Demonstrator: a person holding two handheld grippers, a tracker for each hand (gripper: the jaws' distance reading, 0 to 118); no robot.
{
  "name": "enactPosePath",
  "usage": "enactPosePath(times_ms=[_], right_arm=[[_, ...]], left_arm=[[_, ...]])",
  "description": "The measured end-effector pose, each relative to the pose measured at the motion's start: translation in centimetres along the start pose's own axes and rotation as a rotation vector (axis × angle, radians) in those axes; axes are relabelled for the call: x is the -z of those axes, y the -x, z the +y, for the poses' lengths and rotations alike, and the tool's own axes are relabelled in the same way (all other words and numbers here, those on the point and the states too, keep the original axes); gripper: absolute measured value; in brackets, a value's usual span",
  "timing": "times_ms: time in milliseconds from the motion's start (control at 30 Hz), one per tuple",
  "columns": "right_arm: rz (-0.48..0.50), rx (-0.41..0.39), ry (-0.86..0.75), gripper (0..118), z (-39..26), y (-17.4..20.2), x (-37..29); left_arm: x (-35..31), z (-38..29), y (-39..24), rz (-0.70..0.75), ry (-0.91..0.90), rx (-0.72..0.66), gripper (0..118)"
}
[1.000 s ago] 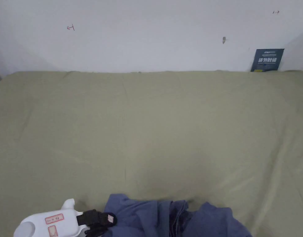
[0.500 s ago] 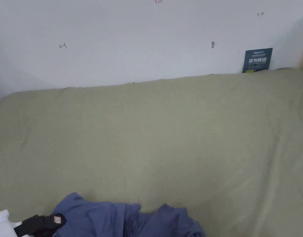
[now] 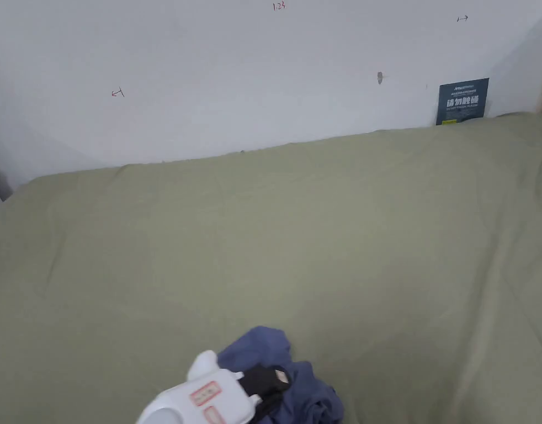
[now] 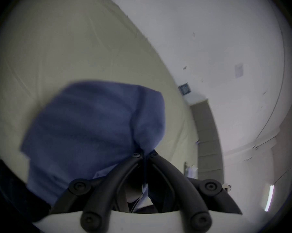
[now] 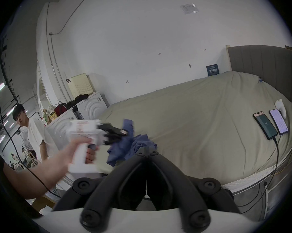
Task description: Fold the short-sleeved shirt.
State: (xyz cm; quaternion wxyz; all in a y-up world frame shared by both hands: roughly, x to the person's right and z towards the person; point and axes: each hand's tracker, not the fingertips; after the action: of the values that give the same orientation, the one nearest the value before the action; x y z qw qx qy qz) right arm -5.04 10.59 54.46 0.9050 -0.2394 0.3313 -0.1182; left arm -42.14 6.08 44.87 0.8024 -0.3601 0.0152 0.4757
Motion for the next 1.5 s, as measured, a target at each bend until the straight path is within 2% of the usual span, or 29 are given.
enactPosePath(times_ms=[33,67,100,133,167,200,233,333,400,467,500,533,567,700,800,833,900,967,1133,1200,1233,1267,1300,1333,1367,1433,1467,1500], right_arm=[[0.000,0.004,-0.002,0,0.1,-0.1,-0.4],[-0.006,0.003,-0.011,0,0.2,-0.2,-0.7],[-0.008,0.001,-0.015,0,0.2,-0.3,-1.0],[-0.005,0.003,-0.017,0,0.3,-0.5,-1.3],[0.008,0.012,-0.013,0,0.3,-0.8,-1.4],[0.012,0.015,-0.009,0,0.2,-1.0,-1.4],[0.005,0.014,-0.005,0,0.0,-1.2,-1.3],[-0.013,0.013,0.013,0,-0.3,-1.7,-0.6],[-0.015,0.029,0.013,0,-0.3,-1.8,-0.3],[-0.012,0.034,0.009,0,-0.3,-1.8,-0.3],[-0.012,0.034,0.009,0,-0.3,-1.7,-0.2],[-0.012,0.033,0.013,0,-0.3,-1.7,-0.1],[-0.011,0.033,0.019,0,-0.4,-1.7,0.0],[-0.027,0.037,0.035,0,-0.4,-1.6,0.2],[-0.067,0.026,0.044,0,0.1,-1.6,-0.2],[-0.079,0.019,0.048,0,0.4,-1.7,-0.3],[-0.090,0.003,0.066,0,1.0,-1.8,-0.2],[-0.087,-0.052,0.109,0,1.8,-1.5,0.7],[0.086,-0.197,0.247,0,3.5,1.1,9.1],[0.148,-0.184,0.303,0,3.5,2.1,14.1],[0.177,-0.151,0.314,0,3.4,2.4,16.6],[0.203,-0.115,0.326,0,3.2,2.5,18.8],[0.218,-0.081,0.345,0,2.8,2.6,21.4],[0.242,-0.047,0.369,0,2.4,2.4,23.9],[0.272,0.004,0.385,0,1.8,1.9,26.0],[0.324,0.123,0.447,0,0.5,0.5,29.7],[0.298,0.151,0.458,0,-0.1,-0.1,30.5],[0.217,0.155,0.483,0,-1.0,-1.1,31.4]], left_arm=[[1.7,-0.9,-0.7,0.021,0.010,0.005,5],[4.3,0.2,2.9,0.040,0.041,0.029,13],[5.1,0.1,3.2,0.028,0.054,0.016,31],[5.2,0.0,3.0,-0.053,0.078,-0.016,65],[4.2,0.2,2.6,-0.153,0.096,-0.030,84],[4.1,1.0,3.0,-0.240,0.094,-0.032,91],[2.4,1.7,2.1,-0.272,0.036,0.034,92],[-3.1,4.2,1.4,-0.272,-0.175,0.299,92],[-6.8,4.3,-0.1,-0.162,-0.280,0.426,89],[-7.2,6.1,2.2,0.021,-0.253,0.492,77],[-7.5,5.8,1.7,0.045,-0.211,0.466,77],[-7.3,6.0,2.4,0.067,-0.183,0.436,35],[-6.1,5.7,3.2,0.071,-0.162,0.421,4],[0.6,3.6,5.7,-0.031,0.012,0.368,4],[5.8,0.0,5.1,-0.158,0.105,0.411,4],[7.2,-1.0,4.8,-0.076,0.135,0.457,4],[9.6,-2.5,5.4,0.008,0.203,0.431,3],[8.4,-2.2,5.6,-0.128,0.127,0.313,4],[-1.4,-1.0,5.1,-0.137,0.049,0.550,4],[-5.6,0.4,5.6,-0.083,-0.024,0.536,4],[-7.3,0.8,6.0,-0.076,-0.050,0.512,7],[-8.3,1.4,6.7,-0.076,-0.068,0.484,24],[-9.7,2.0,7.4,-0.069,-0.101,0.455,59],[-10.7,2.5,8.5,-0.072,-0.117,0.422,105],[-10.7,3.0,9.4,-0.061,-0.111,0.394,118],[-10.7,3.9,11.4,-0.083,-0.123,0.340,118],[-10.7,4.1,12.4,-0.073,-0.097,0.296,118],[-9.9,4.5,13.4,-0.089,-0.077,0.247,118]])
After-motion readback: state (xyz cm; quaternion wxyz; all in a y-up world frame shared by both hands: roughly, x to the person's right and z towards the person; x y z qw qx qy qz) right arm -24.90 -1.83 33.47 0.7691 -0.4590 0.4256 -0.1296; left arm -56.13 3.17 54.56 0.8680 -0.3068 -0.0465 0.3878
